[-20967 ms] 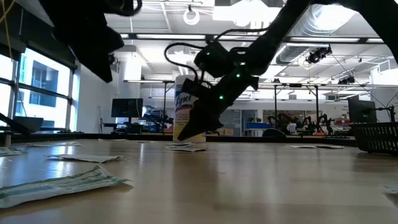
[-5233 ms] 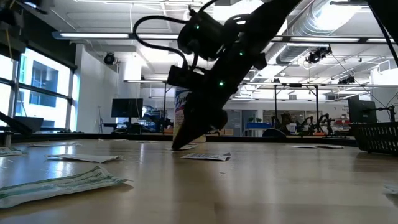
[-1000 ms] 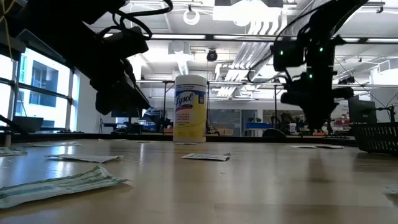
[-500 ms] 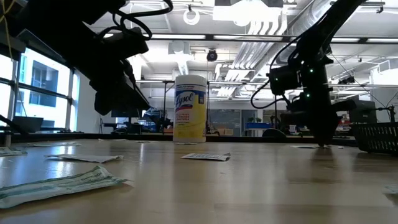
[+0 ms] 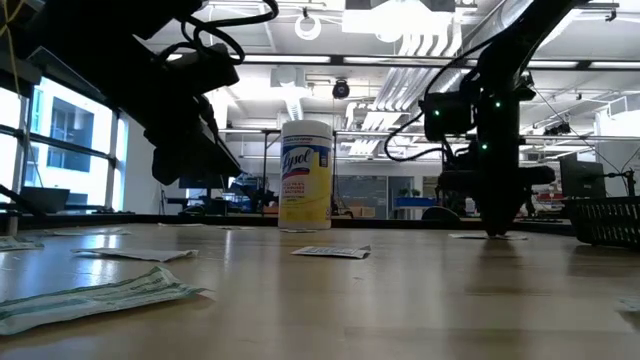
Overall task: Pick & Place First Aid Supplies
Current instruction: Put the white towelette sachet into the left black bin
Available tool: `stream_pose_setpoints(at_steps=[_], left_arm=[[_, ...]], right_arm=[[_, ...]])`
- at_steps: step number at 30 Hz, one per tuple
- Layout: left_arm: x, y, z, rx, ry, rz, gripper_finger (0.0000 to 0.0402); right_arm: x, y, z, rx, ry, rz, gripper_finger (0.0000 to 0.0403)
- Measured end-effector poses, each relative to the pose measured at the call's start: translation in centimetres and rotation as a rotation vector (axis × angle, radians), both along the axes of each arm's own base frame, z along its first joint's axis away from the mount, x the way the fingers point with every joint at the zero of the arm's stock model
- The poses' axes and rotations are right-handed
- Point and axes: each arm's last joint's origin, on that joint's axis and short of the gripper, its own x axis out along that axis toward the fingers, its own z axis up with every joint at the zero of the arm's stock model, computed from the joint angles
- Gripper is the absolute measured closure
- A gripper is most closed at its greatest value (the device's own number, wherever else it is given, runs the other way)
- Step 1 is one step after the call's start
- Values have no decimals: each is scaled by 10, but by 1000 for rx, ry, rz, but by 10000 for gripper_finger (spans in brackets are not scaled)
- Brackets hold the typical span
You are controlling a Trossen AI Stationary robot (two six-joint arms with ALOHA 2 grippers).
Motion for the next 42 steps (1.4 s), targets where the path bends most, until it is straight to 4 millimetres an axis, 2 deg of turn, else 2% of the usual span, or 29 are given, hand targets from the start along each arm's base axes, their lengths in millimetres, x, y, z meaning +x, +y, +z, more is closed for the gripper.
stream_pose_setpoints(at_steps=[13,18,22,28,34,42], left_arm=[[0,0,0,0,-1,0,355],[0,0,0,0,-1,0,355],[0,0,0,-1,-2,0,355],[0,0,0,-5,-2,-3,355],[0,0,0,-6,-2,-3,355],[0,0,0,-7,-4,-3,355]], right_arm=[[32,38,2,-35,-155,100,318],[45,50,15,-34,-166,181,318],[50,47,29,-75,-149,262,318],[44,36,29,-30,-104,443,318],[37,28,22,-62,-57,643,318],[28,28,5,-50,-92,654,318]])
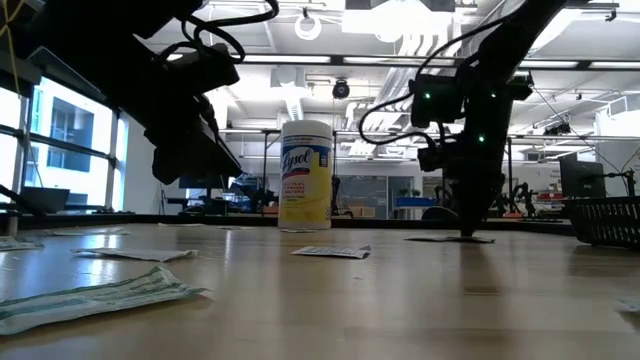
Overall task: Pick & Place First Aid Supplies
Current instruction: Put the white towelette sachet into the left black bin
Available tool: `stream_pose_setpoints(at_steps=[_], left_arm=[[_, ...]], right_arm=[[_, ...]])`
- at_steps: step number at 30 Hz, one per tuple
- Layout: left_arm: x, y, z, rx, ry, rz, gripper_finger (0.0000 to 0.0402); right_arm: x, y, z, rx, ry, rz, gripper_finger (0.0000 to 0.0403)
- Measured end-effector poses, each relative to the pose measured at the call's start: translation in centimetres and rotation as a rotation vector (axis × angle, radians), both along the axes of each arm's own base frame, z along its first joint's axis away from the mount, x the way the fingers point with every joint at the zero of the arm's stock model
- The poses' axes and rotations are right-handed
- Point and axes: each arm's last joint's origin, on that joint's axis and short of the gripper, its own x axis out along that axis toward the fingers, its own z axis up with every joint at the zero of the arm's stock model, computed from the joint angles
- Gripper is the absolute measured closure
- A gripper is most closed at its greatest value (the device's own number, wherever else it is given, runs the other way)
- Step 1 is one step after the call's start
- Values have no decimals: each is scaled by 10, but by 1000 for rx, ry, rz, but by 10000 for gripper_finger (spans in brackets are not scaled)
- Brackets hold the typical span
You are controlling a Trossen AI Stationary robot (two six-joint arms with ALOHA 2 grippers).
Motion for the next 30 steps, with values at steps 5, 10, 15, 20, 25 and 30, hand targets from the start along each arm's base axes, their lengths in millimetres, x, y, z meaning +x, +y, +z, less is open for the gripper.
stream_pose_setpoints(at_steps=[5,10,15,20,25,30], left_arm=[[0,0,0,-1,-2,0,355],[0,0,0,-2,-2,0,355],[0,0,0,-2,-2,-1,355],[0,0,0,-3,-2,-1,355],[0,0,0,-4,-3,-1,355],[-2,0,-3,-34,21,-20,355]], right_arm=[[-2,2,-4,-15,-15,54,318],[0,1,-3,-46,-25,122,318],[2,1,-3,-52,-38,148,339],[3,0,-5,-43,-41,143,393],[4,0,-6,-54,-44,112,394],[2,1,4,-72,-80,77,399]])
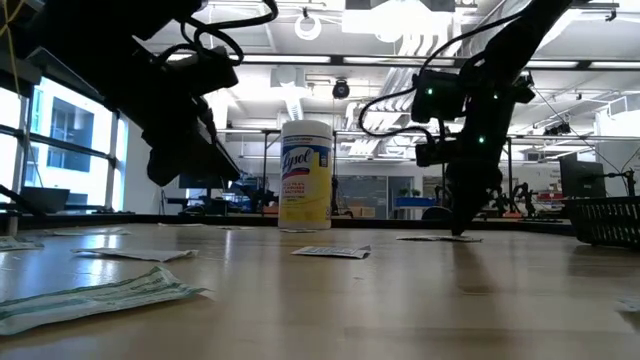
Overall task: Pick & Place First Aid Supplies
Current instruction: Put the white towelette sachet into the left black bin
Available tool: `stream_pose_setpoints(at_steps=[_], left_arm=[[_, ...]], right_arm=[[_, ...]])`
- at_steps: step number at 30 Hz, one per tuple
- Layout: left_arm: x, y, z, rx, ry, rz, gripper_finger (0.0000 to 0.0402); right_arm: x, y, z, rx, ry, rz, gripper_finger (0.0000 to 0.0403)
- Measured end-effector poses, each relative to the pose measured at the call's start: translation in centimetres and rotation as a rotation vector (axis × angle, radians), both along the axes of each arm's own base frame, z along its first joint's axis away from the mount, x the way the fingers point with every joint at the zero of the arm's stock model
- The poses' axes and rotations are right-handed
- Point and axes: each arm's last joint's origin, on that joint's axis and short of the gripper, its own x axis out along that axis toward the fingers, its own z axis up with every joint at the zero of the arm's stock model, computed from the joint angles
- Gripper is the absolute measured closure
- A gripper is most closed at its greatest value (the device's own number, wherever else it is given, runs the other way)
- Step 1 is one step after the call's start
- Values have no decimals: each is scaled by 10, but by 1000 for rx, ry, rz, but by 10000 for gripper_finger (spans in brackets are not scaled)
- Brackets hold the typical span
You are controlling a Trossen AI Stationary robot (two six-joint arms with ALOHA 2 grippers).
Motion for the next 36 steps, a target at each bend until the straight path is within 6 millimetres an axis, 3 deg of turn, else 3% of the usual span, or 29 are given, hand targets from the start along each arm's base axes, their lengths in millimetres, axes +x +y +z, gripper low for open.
stream_pose_setpoints(at_steps=[5,9,18,22,30,36], left_arm=[[-8,14,-15,-65,16,38,355],[-2,24,-17,-184,-38,2,355],[29,40,7,-420,-346,-154,351],[33,45,12,-456,-405,-170,310],[44,43,8,-367,-450,-291,174],[54,42,0,-316,-525,-308,148]], right_arm=[[0,14,22,-58,-80,0,401],[4,36,41,-168,-173,51,402],[28,92,52,-450,-384,136,402],[35,112,55,-564,-463,101,402],[49,133,58,-639,-622,92,403],[61,143,51,-678,-682,139,403]])
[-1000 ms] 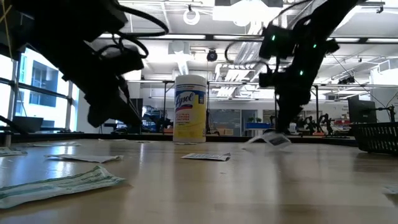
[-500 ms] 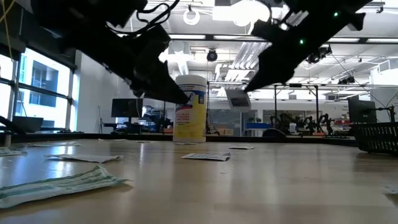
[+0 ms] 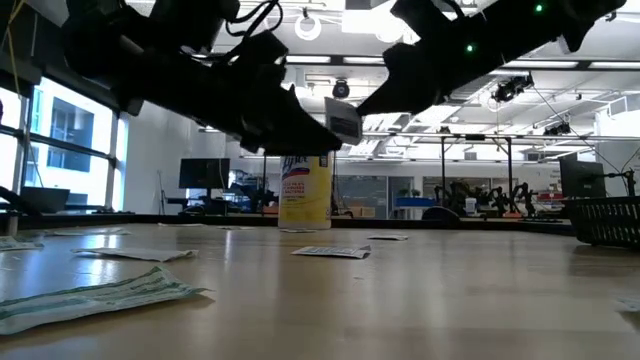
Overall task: Pick & Place First Aid Supplies
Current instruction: Put the white towelette sachet into the left black bin
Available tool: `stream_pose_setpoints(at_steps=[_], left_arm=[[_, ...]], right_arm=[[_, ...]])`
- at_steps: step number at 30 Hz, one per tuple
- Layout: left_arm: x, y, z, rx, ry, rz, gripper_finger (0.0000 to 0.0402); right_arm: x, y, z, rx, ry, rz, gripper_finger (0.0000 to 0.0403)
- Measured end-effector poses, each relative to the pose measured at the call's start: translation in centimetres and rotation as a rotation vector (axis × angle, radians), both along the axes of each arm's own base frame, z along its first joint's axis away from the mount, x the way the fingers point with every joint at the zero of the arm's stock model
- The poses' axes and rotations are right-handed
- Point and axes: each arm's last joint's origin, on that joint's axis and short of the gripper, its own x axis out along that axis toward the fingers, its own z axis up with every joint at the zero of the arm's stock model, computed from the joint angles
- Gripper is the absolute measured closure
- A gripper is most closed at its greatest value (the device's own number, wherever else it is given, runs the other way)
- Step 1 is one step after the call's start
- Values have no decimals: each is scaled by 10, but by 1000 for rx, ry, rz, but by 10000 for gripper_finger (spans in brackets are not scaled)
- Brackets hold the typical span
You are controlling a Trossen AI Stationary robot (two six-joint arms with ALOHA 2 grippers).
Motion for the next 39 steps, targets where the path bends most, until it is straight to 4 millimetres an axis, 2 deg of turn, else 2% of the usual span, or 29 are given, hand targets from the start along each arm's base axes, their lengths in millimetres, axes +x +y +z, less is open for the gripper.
stream_pose_setpoints(at_steps=[4,9,13,19,20,28,33,36,39], left_arm=[[0,2,2,4,-24,48,148],[1,0,7,-16,-75,4,164],[1,0,8,-12,-78,22,222],[1,1,9,-1,-85,25,376],[1,1,8,6,-82,24,388],[-4,1,12,90,-10,70,395],[-27,-13,33,188,135,53,398],[-56,-27,56,213,248,-30,399],[-90,-41,86,142,368,-153,399]], right_arm=[[2,2,-5,5,-2,2,403],[2,3,-6,28,-13,-1,403],[2,3,-6,39,-12,17,403],[3,3,-6,64,-7,62,403],[3,4,-6,66,-6,67,402],[3,4,-6,60,-13,51,373],[1,10,2,67,-42,99,326],[1,14,8,50,-97,84,303],[1,17,11,52,-124,80,288]])
